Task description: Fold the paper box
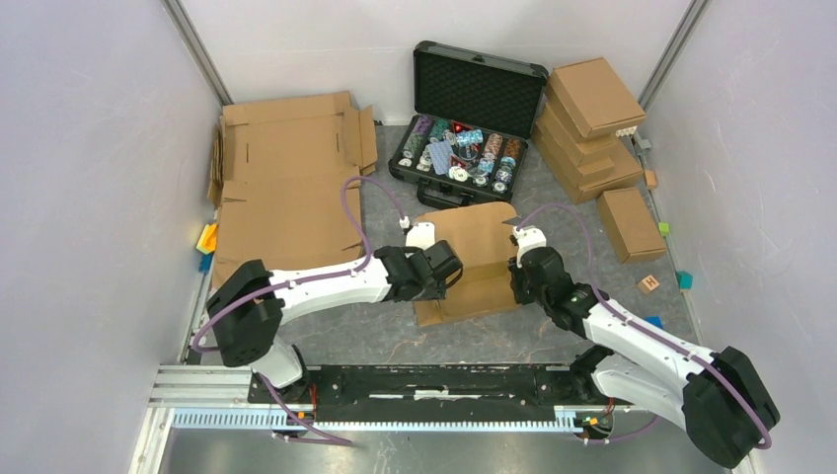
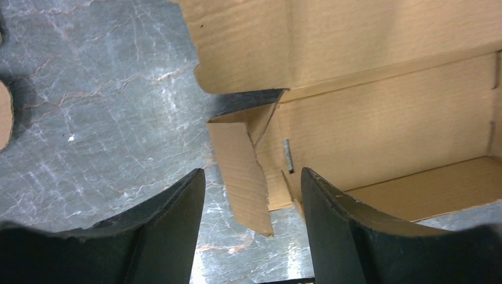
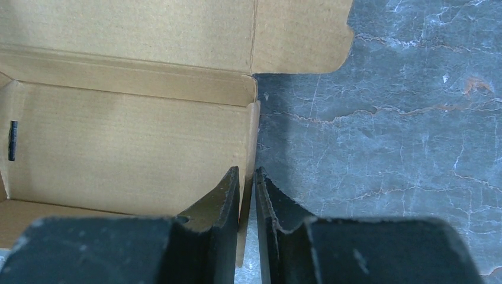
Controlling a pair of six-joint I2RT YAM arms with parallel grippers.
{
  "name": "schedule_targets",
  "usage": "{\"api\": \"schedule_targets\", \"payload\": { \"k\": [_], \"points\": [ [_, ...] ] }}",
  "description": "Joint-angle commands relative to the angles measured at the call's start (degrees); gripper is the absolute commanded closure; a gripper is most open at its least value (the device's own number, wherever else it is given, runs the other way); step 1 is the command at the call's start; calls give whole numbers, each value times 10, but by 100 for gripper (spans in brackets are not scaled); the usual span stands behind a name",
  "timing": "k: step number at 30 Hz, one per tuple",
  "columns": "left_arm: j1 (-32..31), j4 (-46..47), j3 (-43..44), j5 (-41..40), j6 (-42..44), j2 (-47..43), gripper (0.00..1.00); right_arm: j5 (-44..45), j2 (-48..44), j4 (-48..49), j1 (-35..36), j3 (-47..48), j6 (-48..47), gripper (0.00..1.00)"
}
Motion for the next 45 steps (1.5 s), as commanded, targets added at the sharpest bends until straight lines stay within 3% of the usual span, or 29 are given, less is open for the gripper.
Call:
{"api": "schedule_targets", "payload": {
  "k": [1, 5, 9, 16, 20, 33, 45],
  "points": [
    [-2, -37, 12, 5, -24, 16, 32, 12, -13, 22, -1, -4, 5, 78],
    [-3, -37, 17, 26, -23, 40, 33, 8, -12, 25, -1, -6, 8, 78],
    [-3, -37, 8, 29, -25, 43, 41, 5, -17, 27, -1, -10, 9, 78],
    [-2, -39, -12, 24, -29, 14, 73, 5, -19, 31, 0, -17, 8, 78],
    [-2, -59, -5, 15, -29, 8, 97, 6, -18, 35, 0, -18, 8, 78],
    [-9, -78, 43, 6, 26, -17, 98, 15, -22, 51, 4, -33, 12, 79],
    [-18, -68, 96, 35, 53, 15, 98, 41, -21, 58, 37, -26, 28, 78]
  ]
}}
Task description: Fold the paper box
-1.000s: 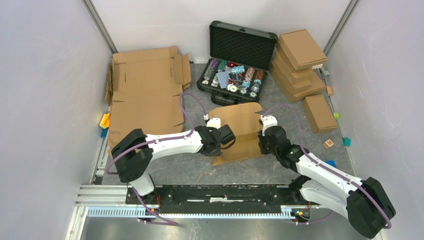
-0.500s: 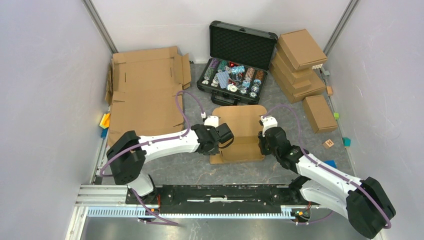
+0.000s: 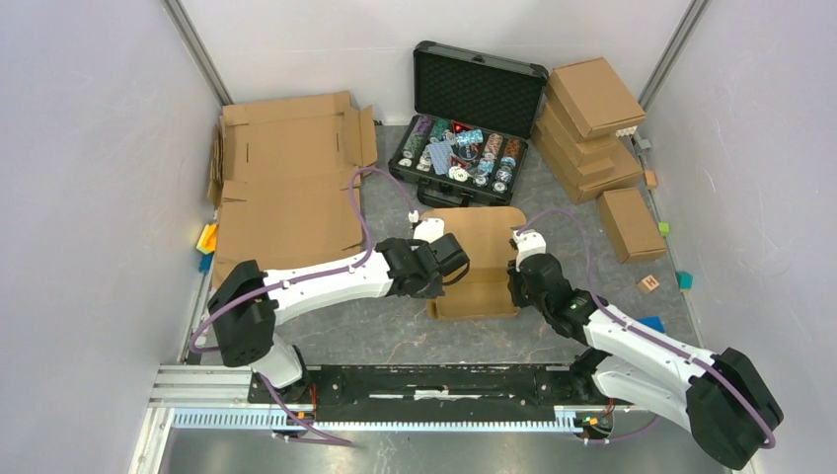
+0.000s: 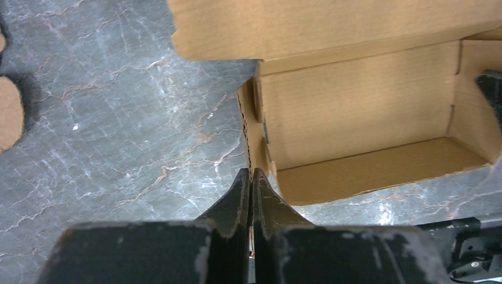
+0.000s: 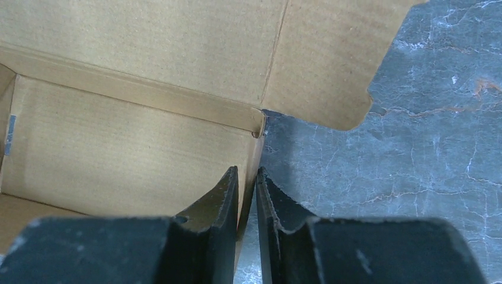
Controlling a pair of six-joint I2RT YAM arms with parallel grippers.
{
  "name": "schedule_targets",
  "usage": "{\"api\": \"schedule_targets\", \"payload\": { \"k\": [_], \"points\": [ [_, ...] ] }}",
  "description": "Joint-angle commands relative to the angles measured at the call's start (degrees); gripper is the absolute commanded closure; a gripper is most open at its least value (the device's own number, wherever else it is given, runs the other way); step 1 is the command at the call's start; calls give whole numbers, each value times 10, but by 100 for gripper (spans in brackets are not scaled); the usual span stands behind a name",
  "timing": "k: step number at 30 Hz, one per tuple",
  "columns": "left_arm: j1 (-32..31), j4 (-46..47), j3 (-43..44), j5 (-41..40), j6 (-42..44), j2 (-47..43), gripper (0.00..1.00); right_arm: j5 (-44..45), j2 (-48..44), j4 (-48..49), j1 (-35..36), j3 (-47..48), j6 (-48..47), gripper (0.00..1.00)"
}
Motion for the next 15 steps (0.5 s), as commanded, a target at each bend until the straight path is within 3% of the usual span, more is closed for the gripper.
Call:
{"api": "schedule_targets", "payload": {
  "k": [1, 15],
  "points": [
    [-7, 10, 36, 9, 29, 18, 98, 24, -8, 21, 15, 2, 14, 78],
    [-7, 48, 40, 46, 46, 63, 70, 30, -15, 6, 19, 4, 16, 74]
  ]
}}
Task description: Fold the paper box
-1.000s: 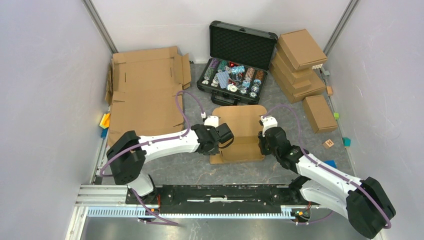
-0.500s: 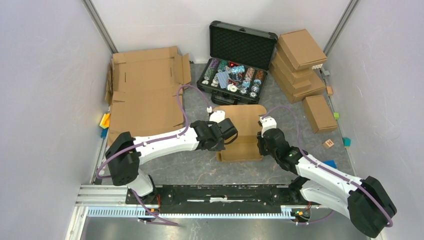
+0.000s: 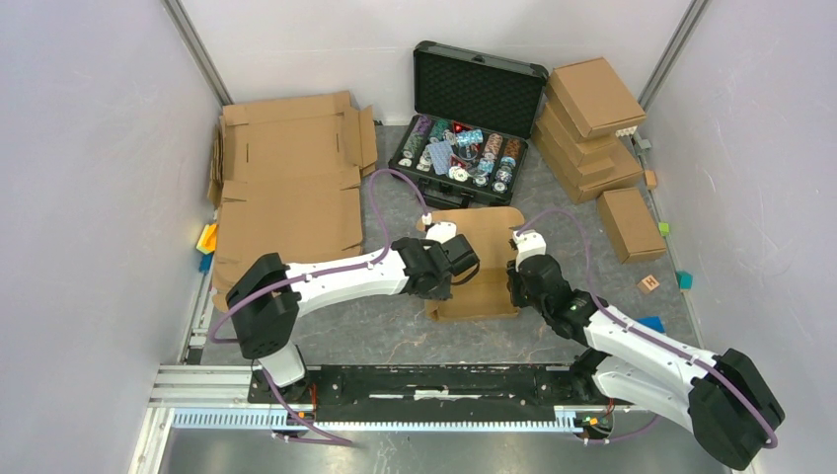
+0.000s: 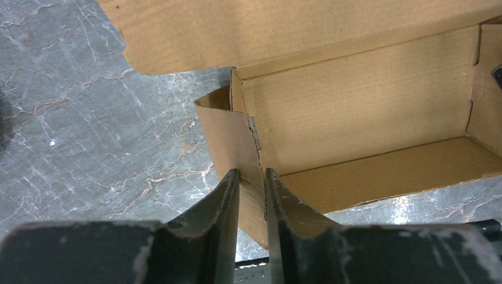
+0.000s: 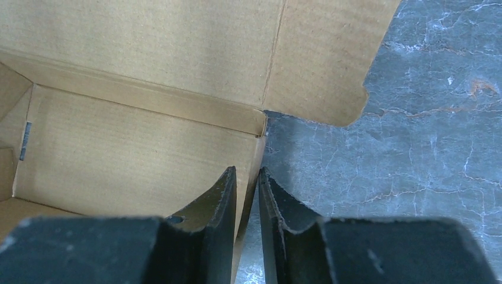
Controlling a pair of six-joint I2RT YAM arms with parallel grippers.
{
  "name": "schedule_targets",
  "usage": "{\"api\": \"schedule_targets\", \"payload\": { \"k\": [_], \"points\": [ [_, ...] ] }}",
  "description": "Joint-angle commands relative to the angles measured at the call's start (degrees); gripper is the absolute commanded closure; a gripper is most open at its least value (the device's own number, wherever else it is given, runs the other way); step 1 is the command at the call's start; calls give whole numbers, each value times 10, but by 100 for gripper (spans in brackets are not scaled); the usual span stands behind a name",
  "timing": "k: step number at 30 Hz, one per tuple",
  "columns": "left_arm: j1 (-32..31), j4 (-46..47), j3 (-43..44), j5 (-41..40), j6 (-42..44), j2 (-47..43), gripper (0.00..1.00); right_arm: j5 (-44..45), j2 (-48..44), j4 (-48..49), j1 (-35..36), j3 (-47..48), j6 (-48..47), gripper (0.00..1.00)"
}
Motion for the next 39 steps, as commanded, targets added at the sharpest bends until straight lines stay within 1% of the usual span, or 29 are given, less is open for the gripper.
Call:
{"api": "schedule_targets", "payload": {
  "k": [1, 2, 4, 7, 11, 20, 26, 29, 33, 35, 39],
  "points": [
    [-4, 44, 7, 32, 19, 9, 68, 13, -9, 5, 4, 4, 8, 74],
    [-4, 51, 4, 36, 20, 7, 65, 13, -10, 5, 4, 3, 8, 74],
    [-3, 64, -3, 44, 22, 4, 63, 13, -13, 5, 3, 2, 9, 75],
    [-3, 67, -5, 47, 23, 9, 62, 12, -15, 4, 4, 1, 9, 75],
    [-2, 71, -6, 54, 24, 17, 52, 10, -18, 3, 4, 1, 10, 75],
    [-2, 83, -6, 75, 20, 47, 55, 8, -21, 1, 4, 1, 10, 75],
    [-2, 94, -5, 90, 24, 58, 53, 7, -21, 1, 4, 1, 10, 75],
    [0, 65, 5, 72, 18, 74, 53, 7, -24, 1, 4, 1, 11, 75],
    [-1, -13, 41, 33, 5, 109, 53, 8, -23, 0, 4, 1, 11, 75],
    [-1, -32, 53, 21, 0, 121, 53, 8, -23, 1, 4, 0, 12, 75],
    [-4, -56, 66, -6, -7, 133, 49, 6, -24, 4, 4, -3, 17, 75]
  ]
}}
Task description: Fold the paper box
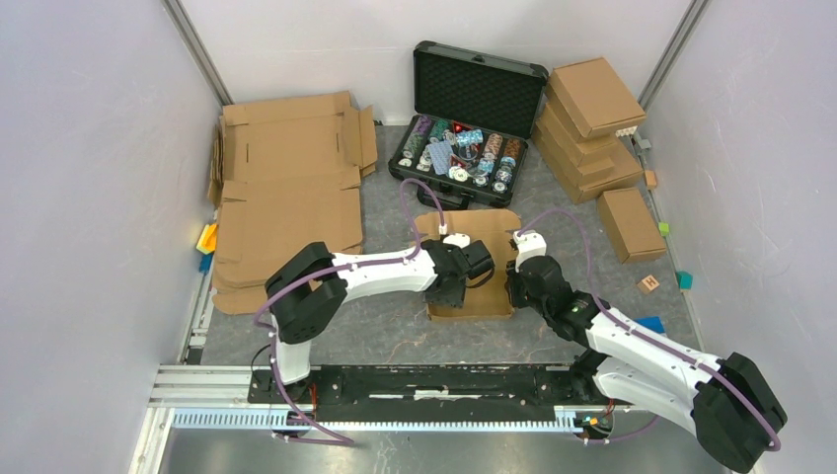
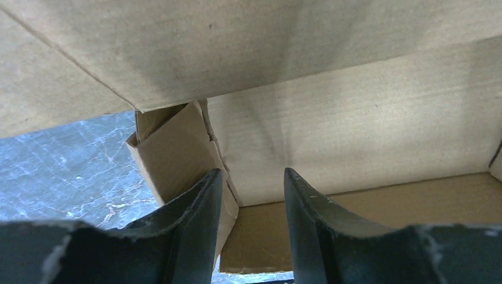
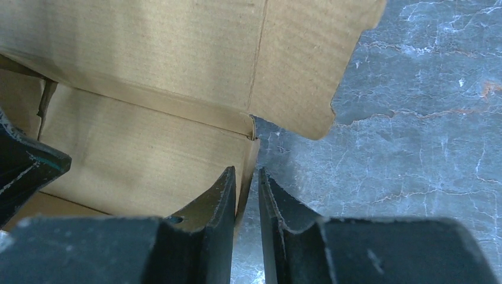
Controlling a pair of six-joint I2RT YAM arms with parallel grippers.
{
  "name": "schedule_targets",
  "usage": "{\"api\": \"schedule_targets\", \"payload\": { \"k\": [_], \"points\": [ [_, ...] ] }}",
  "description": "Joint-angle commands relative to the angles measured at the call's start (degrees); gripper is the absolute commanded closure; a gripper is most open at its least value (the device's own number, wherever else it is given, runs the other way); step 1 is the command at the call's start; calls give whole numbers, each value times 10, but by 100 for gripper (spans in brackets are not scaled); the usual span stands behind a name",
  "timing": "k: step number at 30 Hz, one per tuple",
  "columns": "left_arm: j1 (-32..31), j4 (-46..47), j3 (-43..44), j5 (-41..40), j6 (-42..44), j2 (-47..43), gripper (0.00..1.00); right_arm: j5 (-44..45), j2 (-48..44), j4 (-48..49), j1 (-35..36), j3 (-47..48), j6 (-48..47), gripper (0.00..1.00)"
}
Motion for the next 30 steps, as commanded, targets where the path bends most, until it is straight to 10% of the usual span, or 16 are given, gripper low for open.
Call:
{"api": "schedule_targets", "payload": {
  "k": [1, 24, 30],
  "points": [
    [-4, -69, 27, -55, -14, 16, 49, 8, -9, 12, 0, -5, 7, 75],
    [-28, -36, 26, -36, 21, -109, 48, 3, -7, 11, 0, -17, 14, 71],
    [-30, -37, -43, -71, 2, -196, 33, 3, -9, 11, 0, -17, 13, 72]
  ]
}}
